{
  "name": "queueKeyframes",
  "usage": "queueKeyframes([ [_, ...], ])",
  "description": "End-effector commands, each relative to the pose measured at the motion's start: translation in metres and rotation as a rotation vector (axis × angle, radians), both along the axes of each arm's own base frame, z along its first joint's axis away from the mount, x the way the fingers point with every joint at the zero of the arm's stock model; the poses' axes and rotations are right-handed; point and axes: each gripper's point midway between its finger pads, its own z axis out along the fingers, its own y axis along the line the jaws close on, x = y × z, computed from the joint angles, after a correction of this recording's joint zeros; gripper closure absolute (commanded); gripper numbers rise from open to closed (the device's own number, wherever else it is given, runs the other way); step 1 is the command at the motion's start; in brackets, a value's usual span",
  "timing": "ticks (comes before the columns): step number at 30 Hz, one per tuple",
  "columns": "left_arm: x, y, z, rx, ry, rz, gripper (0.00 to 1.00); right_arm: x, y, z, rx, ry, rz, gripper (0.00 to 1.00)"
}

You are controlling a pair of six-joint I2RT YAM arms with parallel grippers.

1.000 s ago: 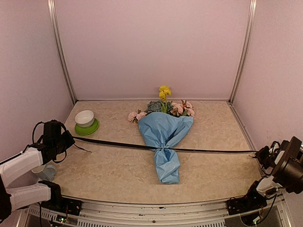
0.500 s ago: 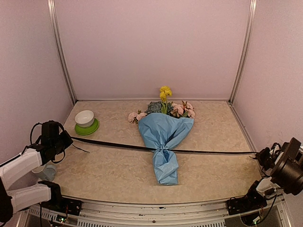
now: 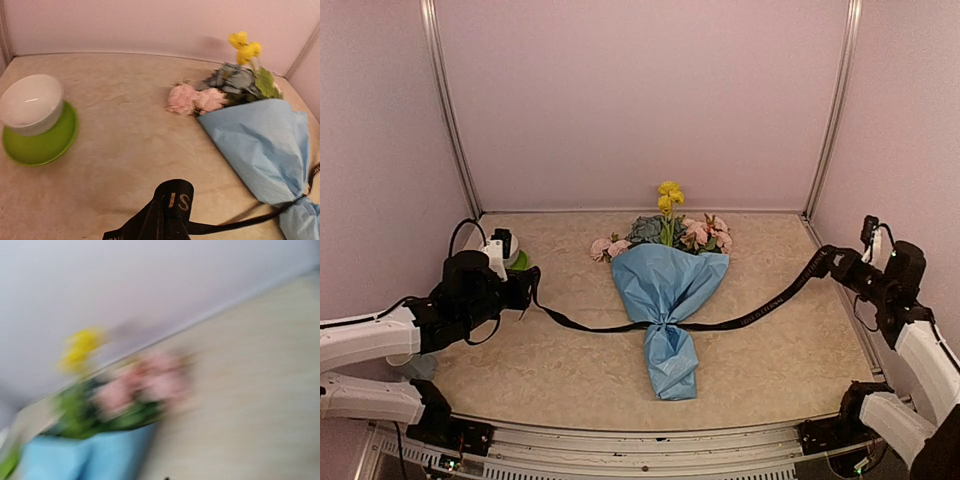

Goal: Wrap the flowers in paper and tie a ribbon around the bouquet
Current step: Tie the ribbon around the folded bouquet, then pass from the right arm to the left

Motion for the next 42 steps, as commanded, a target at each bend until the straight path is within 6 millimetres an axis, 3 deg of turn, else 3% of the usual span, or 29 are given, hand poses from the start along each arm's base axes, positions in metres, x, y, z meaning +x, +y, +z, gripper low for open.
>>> queueKeyframes([
  [1, -0.031, -0.087, 0.041, 0.053, -0.155, -0.400, 0.97, -0.007, 0.096, 0.070, -0.024, -0.183, 0.351, 1.00],
  [5, -0.078, -0.153, 0.040, 0.139, -0.154, -0.711, 0.45, -0.039, 0.183, 0.141, -0.062, -0.406, 0.677, 1.00],
  [6, -0.089, -0.167, 0.042, 0.187, -0.176, -0.768, 0.38, -0.046, 0.201, 0.160, -0.082, -0.466, 0.740, 1.00],
  [7, -0.098, -0.179, 0.045, 0.221, -0.195, -0.816, 0.30, -0.054, 0.220, 0.164, -0.096, -0.491, 0.806, 1.00],
  [10, -0.121, -0.212, 0.077, 0.212, -0.318, -0.931, 0.09, -0.074, 0.270, 0.189, -0.107, -0.567, 0.959, 1.00],
  [11, -0.125, -0.221, 0.096, 0.165, -0.385, -0.956, 0.04, -0.080, 0.283, 0.193, -0.101, -0.584, 1.005, 1.00],
  [13, -0.127, -0.235, 0.126, 0.086, -0.490, -0.984, 0.01, -0.092, 0.305, 0.203, -0.080, -0.629, 1.096, 1.00],
  [15, -0.130, -0.253, 0.142, 0.059, -0.558, -1.037, 0.01, -0.098, 0.322, 0.212, -0.065, -0.652, 1.149, 1.00],
  [18, -0.113, -0.283, 0.151, 0.058, -0.565, -1.028, 0.01, -0.100, 0.341, 0.219, -0.055, -0.667, 1.191, 1.00],
  [21, -0.088, -0.301, 0.155, 0.058, -0.558, -0.962, 0.01, -0.106, 0.350, 0.229, -0.038, -0.695, 1.224, 1.00],
  [23, -0.087, -0.308, 0.161, 0.022, -0.584, -0.972, 0.01, -0.109, 0.349, 0.237, -0.024, -0.725, 1.220, 1.00],
  [26, -0.088, -0.315, 0.168, -0.038, -0.619, -0.973, 0.05, -0.111, 0.345, 0.244, -0.022, -0.755, 1.202, 1.00],
  [27, -0.084, -0.316, 0.169, -0.050, -0.619, -0.953, 0.13, -0.112, 0.345, 0.244, -0.025, -0.759, 1.203, 1.00],
  [30, -0.071, -0.314, 0.174, -0.056, -0.625, -0.889, 0.72, -0.114, 0.341, 0.242, -0.036, -0.752, 1.196, 1.00],
  [32, -0.068, -0.310, 0.180, -0.070, -0.642, -0.862, 0.98, -0.111, 0.340, 0.237, -0.046, -0.728, 1.182, 1.00],
  [35, -0.064, -0.302, 0.187, -0.083, -0.660, -0.834, 1.00, -0.099, 0.341, 0.216, -0.095, -0.640, 1.141, 1.00],
  [36, -0.059, -0.297, 0.189, -0.086, -0.657, -0.812, 1.00, -0.091, 0.341, 0.205, -0.124, -0.588, 1.110, 0.95],
  [37, -0.054, -0.293, 0.191, -0.086, -0.653, -0.788, 1.00, -0.081, 0.340, 0.189, -0.165, -0.510, 1.069, 0.81],
  [40, -0.036, -0.283, 0.191, -0.093, -0.632, -0.731, 1.00, -0.046, 0.328, 0.117, -0.341, -0.234, 0.924, 0.51],
  [42, -0.029, -0.278, 0.190, -0.096, -0.632, -0.708, 1.00, -0.043, 0.322, 0.064, -0.412, -0.066, 0.920, 0.43],
])
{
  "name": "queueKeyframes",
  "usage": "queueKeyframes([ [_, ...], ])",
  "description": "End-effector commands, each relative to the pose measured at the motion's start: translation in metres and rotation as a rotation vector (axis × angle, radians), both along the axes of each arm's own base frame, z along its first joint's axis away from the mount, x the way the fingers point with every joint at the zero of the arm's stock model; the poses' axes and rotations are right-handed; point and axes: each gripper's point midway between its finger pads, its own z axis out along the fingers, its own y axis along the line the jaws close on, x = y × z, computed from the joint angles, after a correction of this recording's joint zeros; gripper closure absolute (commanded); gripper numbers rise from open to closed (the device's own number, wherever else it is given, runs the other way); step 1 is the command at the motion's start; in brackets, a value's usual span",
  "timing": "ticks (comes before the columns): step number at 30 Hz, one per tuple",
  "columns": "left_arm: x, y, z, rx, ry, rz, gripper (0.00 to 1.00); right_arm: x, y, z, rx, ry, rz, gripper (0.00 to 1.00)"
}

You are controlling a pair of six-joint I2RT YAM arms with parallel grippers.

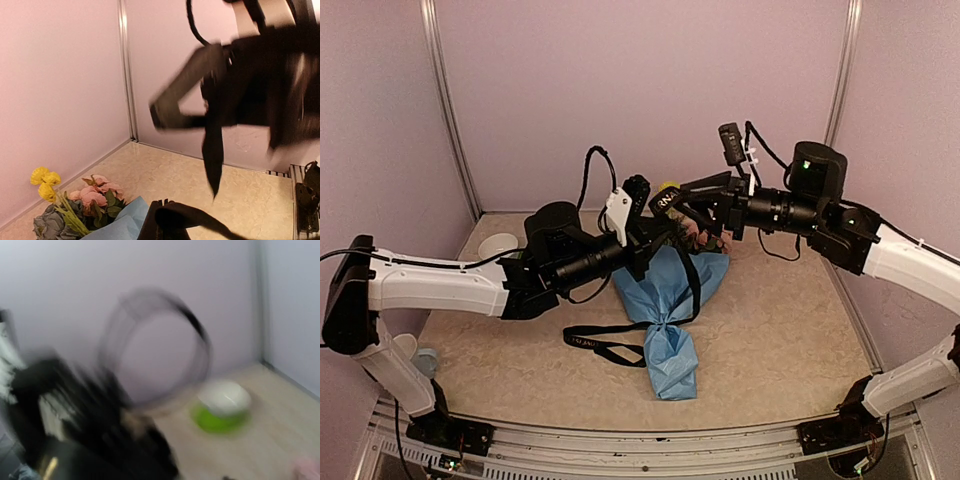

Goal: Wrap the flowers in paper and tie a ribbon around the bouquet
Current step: Pass from the right arm to the left, then pass from the left arm to the right

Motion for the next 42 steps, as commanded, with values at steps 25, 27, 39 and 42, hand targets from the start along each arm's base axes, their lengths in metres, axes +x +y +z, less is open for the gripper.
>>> queueKeyframes([
  [25, 0.013, 0.042, 0.068, -0.201, -0.047, 0.076, 1.00, -0.016, 0.016, -0.350, -0.575, 0.413, -0.136, 0.57],
  [27, 0.006, 0.042, 0.080, -0.218, -0.066, 0.053, 1.00, -0.019, 0.010, -0.372, -0.653, 0.431, -0.173, 0.58],
  [39, -0.024, 0.051, 0.152, -0.294, -0.188, 0.013, 1.00, -0.036, -0.018, -0.438, -0.797, 0.523, -0.257, 0.65],
  [42, -0.030, 0.052, 0.159, -0.303, -0.200, 0.006, 1.00, -0.037, -0.020, -0.448, -0.819, 0.537, -0.258, 0.65],
])
